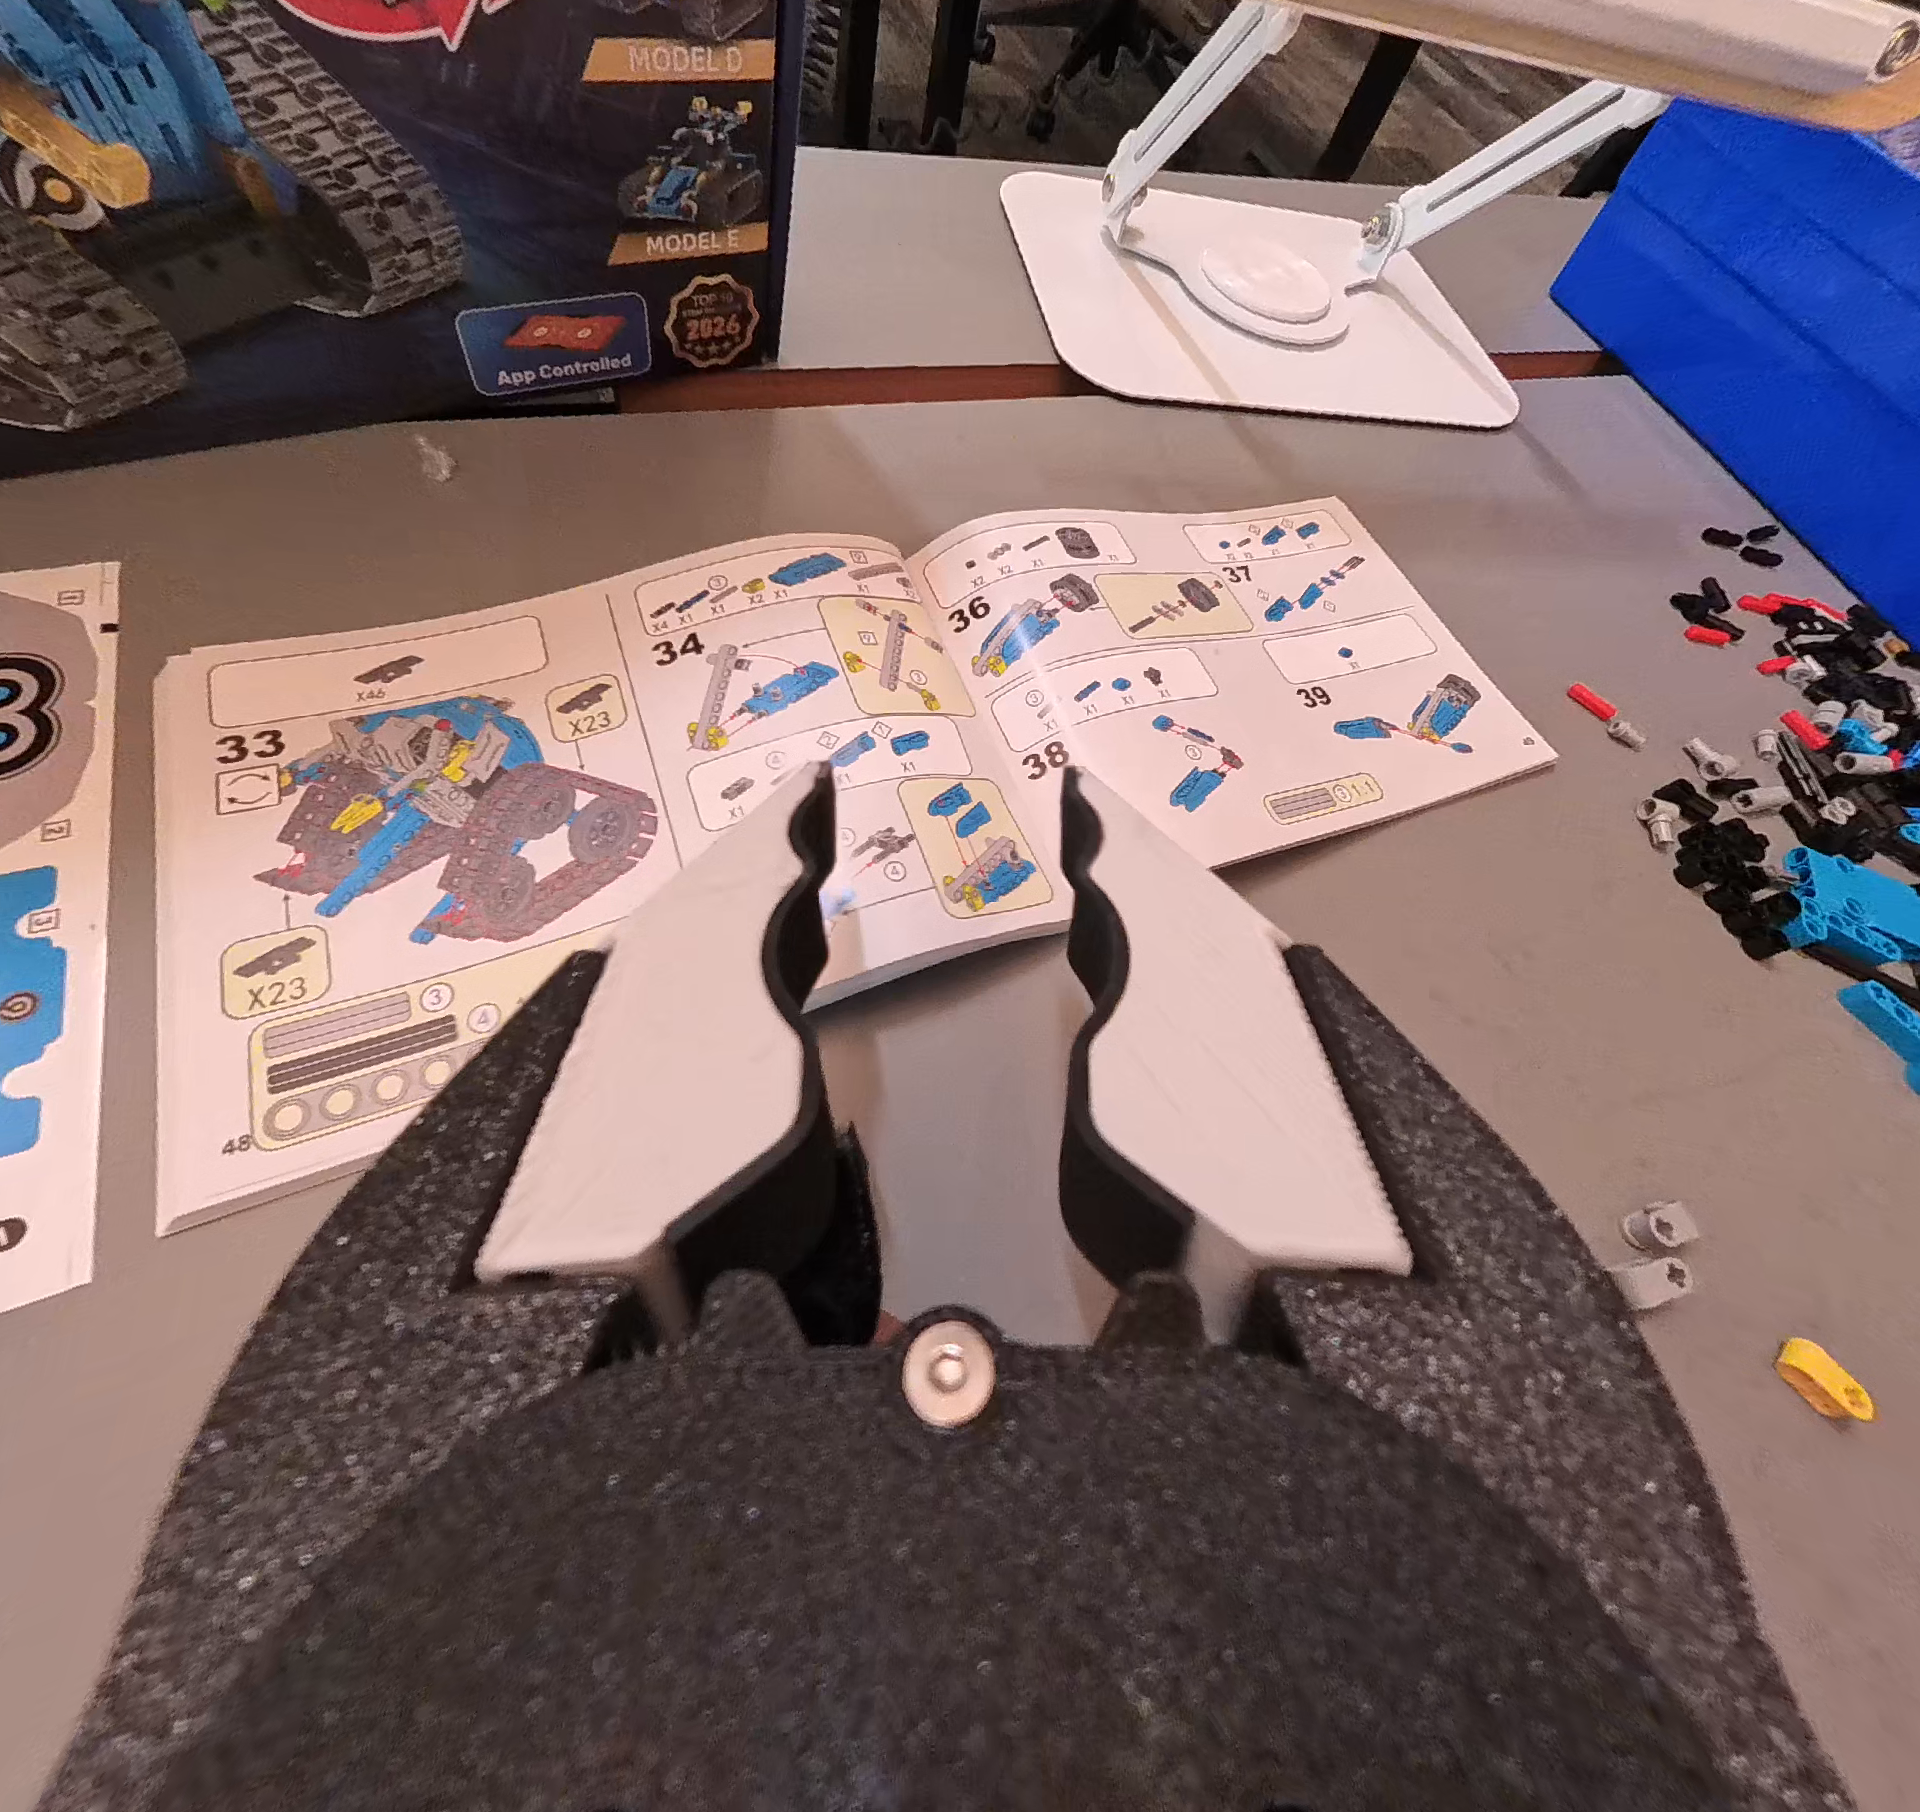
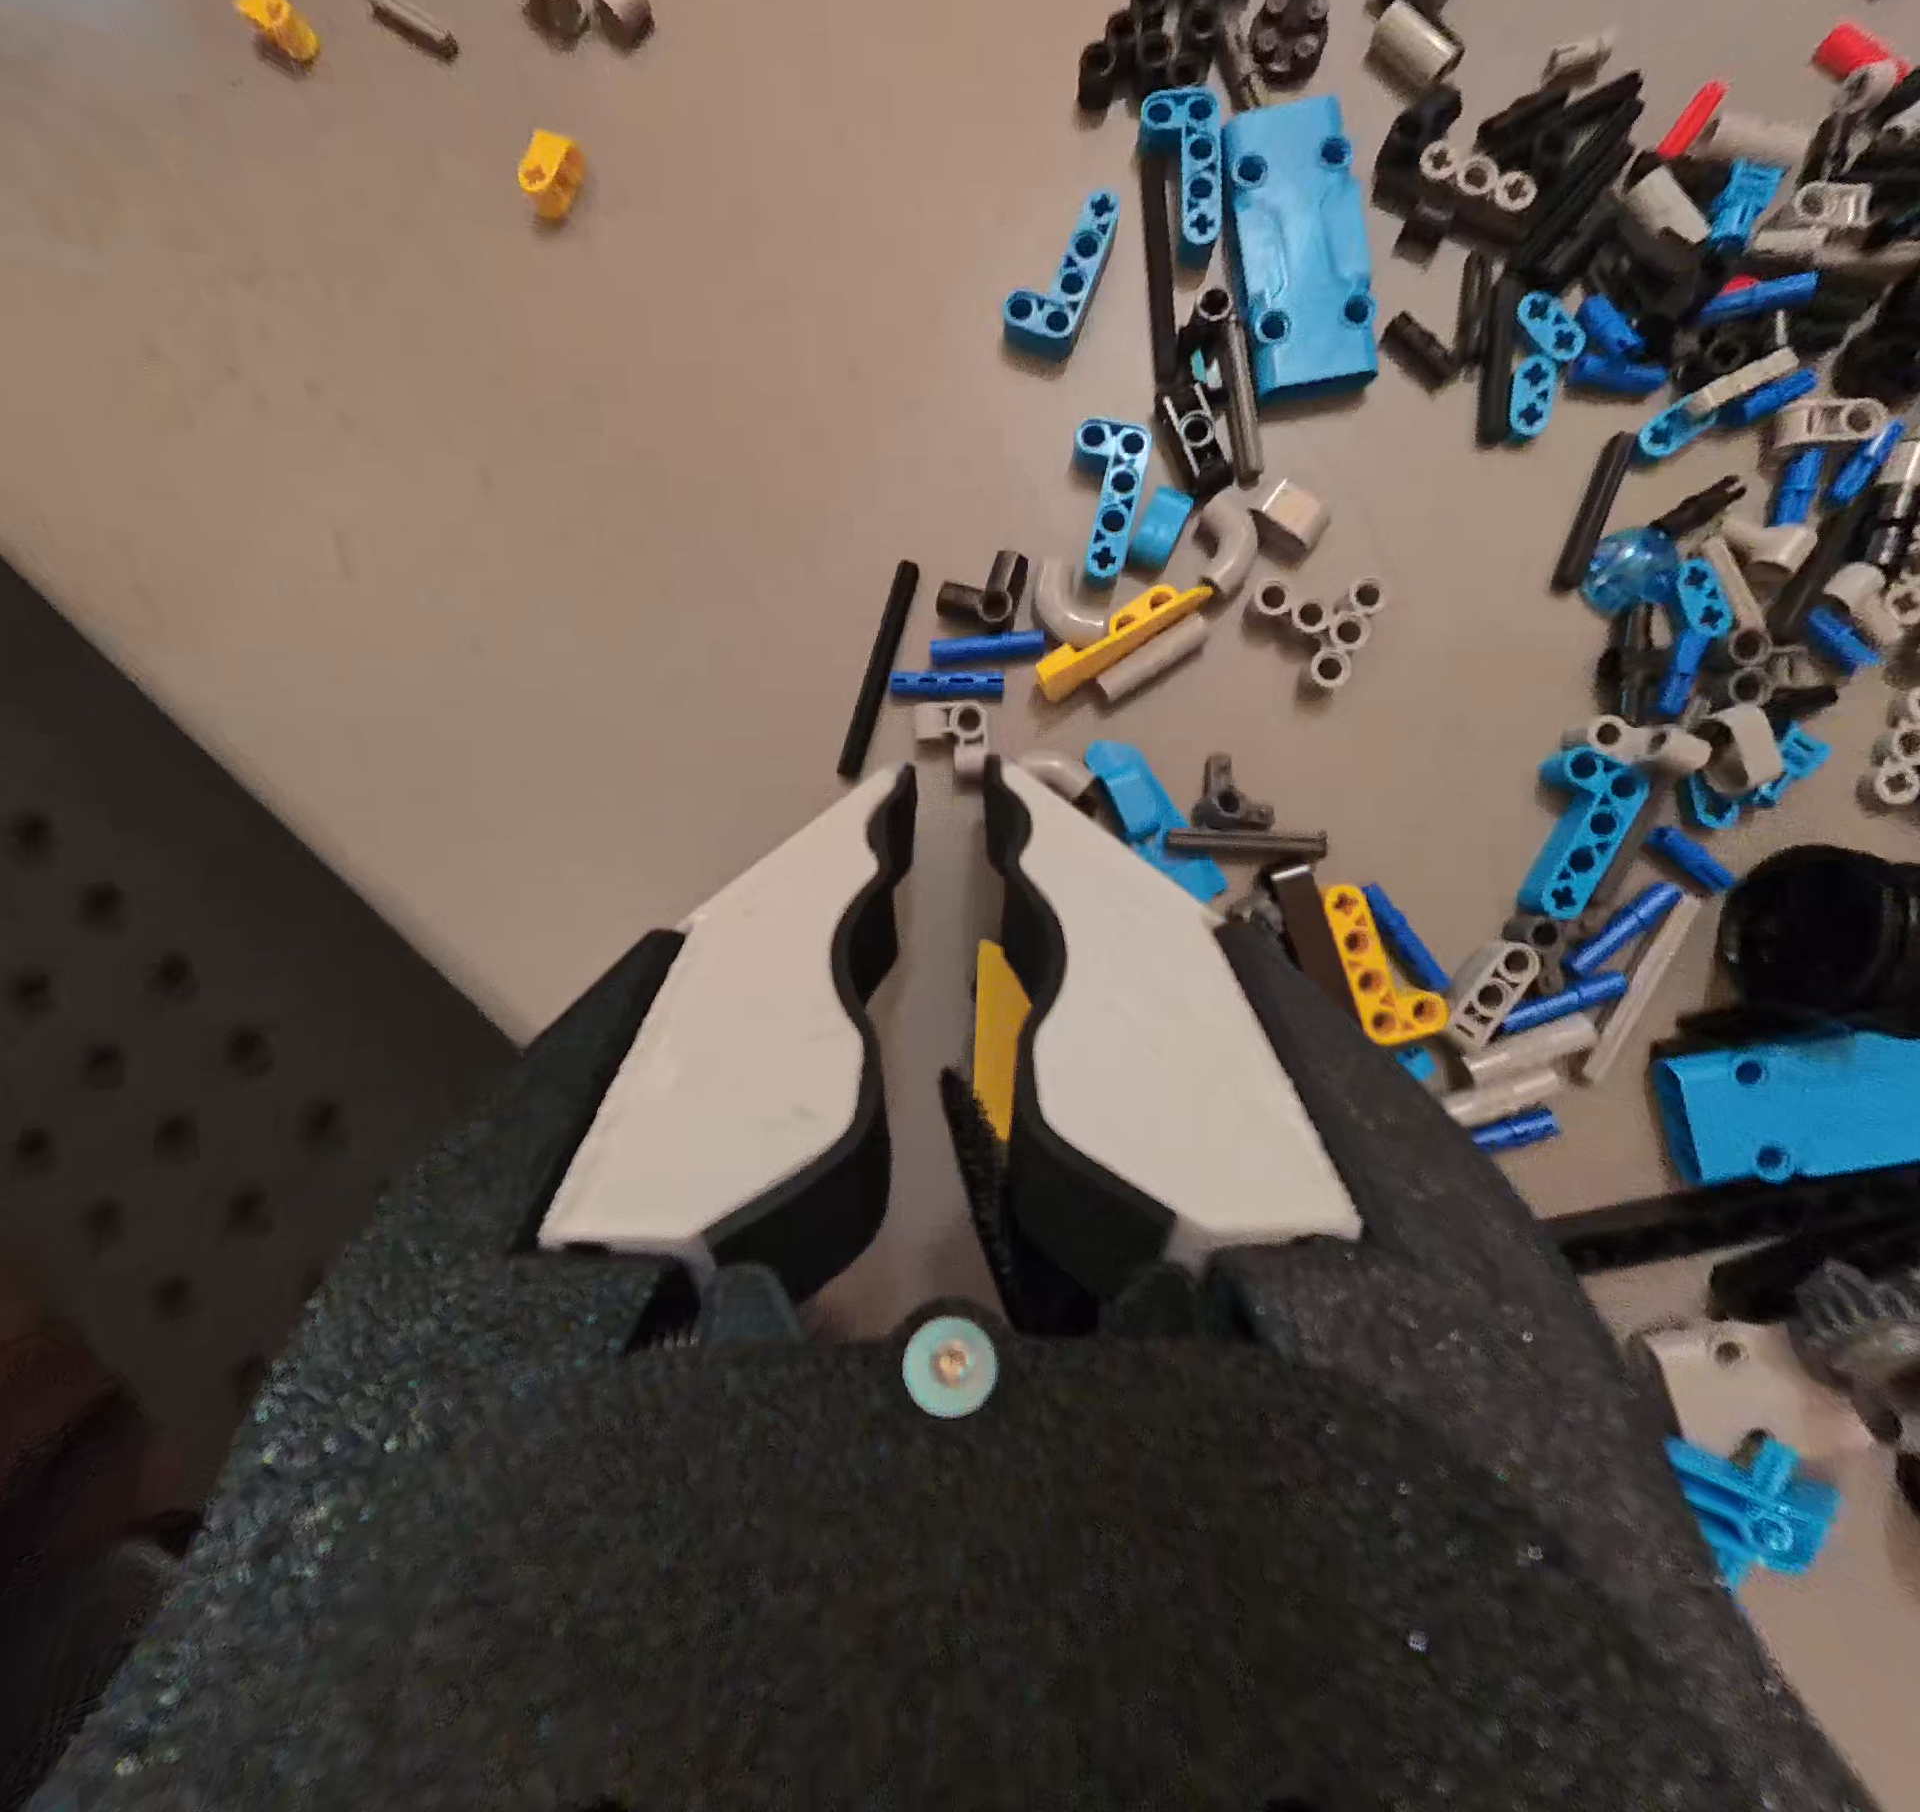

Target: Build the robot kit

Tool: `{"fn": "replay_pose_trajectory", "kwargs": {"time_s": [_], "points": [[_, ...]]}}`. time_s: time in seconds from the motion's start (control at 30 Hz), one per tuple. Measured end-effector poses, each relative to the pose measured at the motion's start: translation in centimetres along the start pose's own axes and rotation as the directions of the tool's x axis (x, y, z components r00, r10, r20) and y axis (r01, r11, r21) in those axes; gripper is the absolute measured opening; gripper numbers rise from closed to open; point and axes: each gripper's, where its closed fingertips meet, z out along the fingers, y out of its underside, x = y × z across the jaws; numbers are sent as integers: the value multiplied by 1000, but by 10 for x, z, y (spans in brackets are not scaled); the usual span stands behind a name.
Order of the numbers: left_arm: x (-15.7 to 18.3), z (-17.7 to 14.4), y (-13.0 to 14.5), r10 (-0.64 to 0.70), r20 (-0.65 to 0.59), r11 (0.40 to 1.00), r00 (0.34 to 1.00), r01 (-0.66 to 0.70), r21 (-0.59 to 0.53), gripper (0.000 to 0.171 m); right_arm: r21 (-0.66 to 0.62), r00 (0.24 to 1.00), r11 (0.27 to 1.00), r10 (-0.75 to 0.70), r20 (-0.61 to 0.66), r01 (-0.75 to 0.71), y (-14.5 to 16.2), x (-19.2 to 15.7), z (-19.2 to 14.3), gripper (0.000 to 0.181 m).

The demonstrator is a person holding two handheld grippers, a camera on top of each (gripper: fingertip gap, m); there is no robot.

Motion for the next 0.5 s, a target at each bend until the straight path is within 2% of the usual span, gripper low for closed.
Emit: {"fn": "replay_pose_trajectory", "kwargs": {"time_s": [0.13, 0.37, 0.5], "points": [[4, 0, 1, 13, -4, 1000, 1000, -13, 0, 43, 33, 1000, 999, -4, -15, 4, -10, -2, 2, 13], [4, 0, 2, 20, -2, 1000, 1000, -20, -5, 43, -23, 998, 999, -34, -49, 33, -11, 2, 16, 13], [3, 0, 1, 7, -5, 1000, 1000, -7, -3, 43, -40, 998, 999, -15, -59, 12, -8, 5, 16, 24]]}}
